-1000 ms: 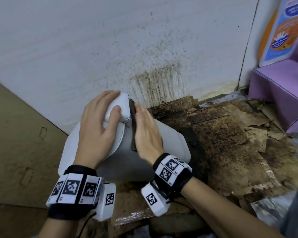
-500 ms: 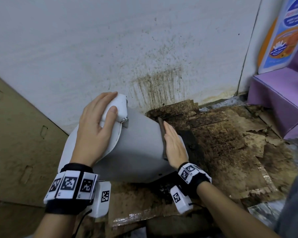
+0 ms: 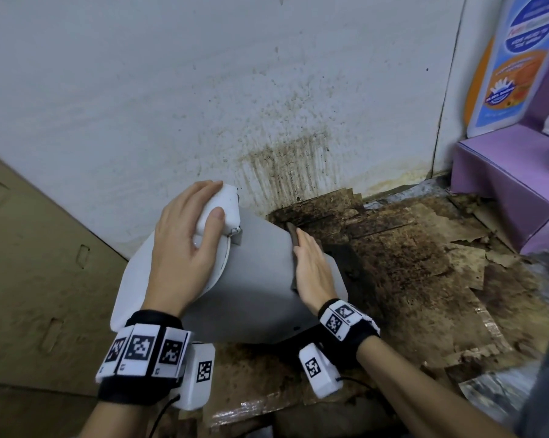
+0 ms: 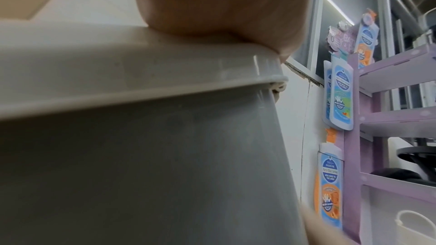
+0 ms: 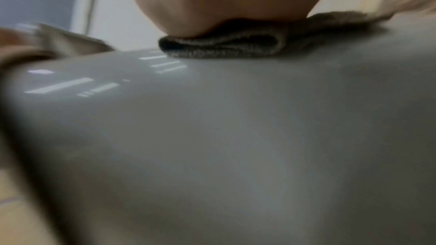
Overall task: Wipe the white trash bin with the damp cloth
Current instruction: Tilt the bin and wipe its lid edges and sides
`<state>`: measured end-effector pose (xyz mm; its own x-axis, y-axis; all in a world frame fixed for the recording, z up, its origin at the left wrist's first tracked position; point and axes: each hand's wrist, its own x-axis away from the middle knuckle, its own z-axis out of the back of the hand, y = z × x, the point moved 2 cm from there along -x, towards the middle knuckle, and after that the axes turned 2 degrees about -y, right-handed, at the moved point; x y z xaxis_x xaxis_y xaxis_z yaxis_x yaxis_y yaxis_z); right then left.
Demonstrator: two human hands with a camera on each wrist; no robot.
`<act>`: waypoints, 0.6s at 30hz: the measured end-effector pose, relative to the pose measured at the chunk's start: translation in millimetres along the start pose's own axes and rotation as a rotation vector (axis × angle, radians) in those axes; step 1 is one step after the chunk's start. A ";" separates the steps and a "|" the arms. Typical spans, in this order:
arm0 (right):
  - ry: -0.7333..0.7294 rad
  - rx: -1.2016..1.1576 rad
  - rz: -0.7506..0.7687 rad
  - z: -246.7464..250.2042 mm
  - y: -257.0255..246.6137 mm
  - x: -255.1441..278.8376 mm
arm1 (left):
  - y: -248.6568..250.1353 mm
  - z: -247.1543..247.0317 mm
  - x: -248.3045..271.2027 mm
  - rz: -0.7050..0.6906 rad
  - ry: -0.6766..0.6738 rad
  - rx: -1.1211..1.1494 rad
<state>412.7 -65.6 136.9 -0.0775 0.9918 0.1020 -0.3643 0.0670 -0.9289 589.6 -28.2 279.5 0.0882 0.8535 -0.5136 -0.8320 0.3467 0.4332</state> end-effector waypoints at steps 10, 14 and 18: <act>-0.047 -0.020 0.392 -28.1 -69.6 14.3 | -3.3 4.5 3.7 0.003 -0.008 -0.001; -0.059 -0.017 0.353 -25.8 -42.9 7.1 | -8.9 8.8 4.8 0.017 -0.002 0.008; -0.039 0.029 0.166 -12.7 9.3 -4.4 | -14.2 13.2 5.2 0.044 0.007 0.036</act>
<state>421.4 -68.0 123.3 -0.1750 0.9838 -0.0381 -0.3696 -0.1015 -0.9236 609.1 -23.6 280.4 0.0474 0.8655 -0.4986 -0.8147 0.3224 0.4821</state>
